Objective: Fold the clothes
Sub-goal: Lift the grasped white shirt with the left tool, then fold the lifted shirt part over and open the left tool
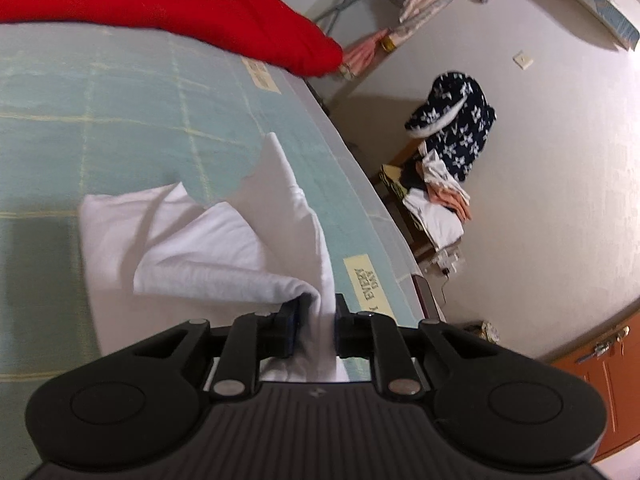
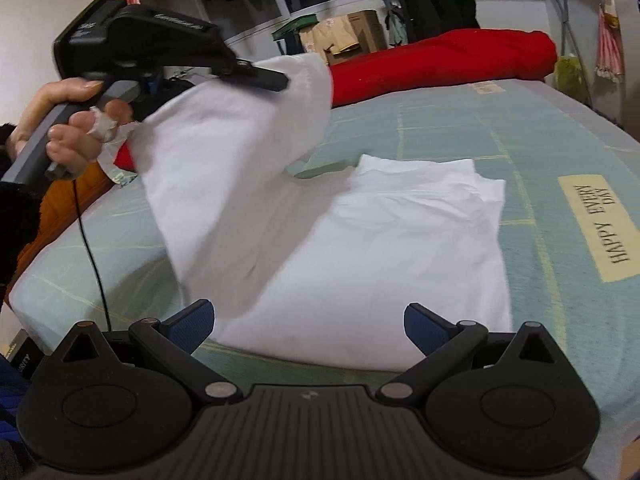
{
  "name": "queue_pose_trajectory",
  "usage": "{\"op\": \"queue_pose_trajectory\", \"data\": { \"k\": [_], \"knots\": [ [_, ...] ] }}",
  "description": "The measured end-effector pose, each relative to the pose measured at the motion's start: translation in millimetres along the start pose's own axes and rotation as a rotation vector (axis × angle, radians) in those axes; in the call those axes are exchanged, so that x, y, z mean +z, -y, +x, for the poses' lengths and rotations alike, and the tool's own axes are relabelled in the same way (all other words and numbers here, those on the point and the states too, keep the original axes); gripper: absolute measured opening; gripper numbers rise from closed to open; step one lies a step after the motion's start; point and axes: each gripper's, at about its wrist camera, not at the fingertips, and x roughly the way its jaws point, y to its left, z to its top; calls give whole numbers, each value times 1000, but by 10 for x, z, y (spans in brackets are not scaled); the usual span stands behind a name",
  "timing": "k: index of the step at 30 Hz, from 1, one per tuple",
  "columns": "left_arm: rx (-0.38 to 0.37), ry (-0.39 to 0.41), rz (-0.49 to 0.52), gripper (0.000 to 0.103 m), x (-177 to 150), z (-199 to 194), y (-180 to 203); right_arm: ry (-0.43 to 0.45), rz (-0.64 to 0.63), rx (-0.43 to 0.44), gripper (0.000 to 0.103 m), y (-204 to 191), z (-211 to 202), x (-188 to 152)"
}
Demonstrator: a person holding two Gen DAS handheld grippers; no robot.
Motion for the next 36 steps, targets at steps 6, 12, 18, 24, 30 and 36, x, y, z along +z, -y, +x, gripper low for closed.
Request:
{"op": "queue_pose_trajectory", "data": {
  "k": [6,12,18,24,30,36],
  "knots": [
    [14,-78,36,14,-67,531,155,16,13,-60,103,121,-162,-30],
    [21,-126,16,14,-149,948,169,9,26,-99,103,228,-234,-77],
    [37,-135,-4,14,-166,1127,158,10,27,-119,103,266,-303,-87],
    [24,-169,-14,34,-185,1296,160,-4,24,-118,103,250,-260,-97],
    [-23,-187,-50,57,-163,1379,178,-11,1,-130,103,229,-264,-105],
    [-99,-188,-35,66,-84,1323,274,-15,11,-138,103,251,-264,-126]
  ]
}}
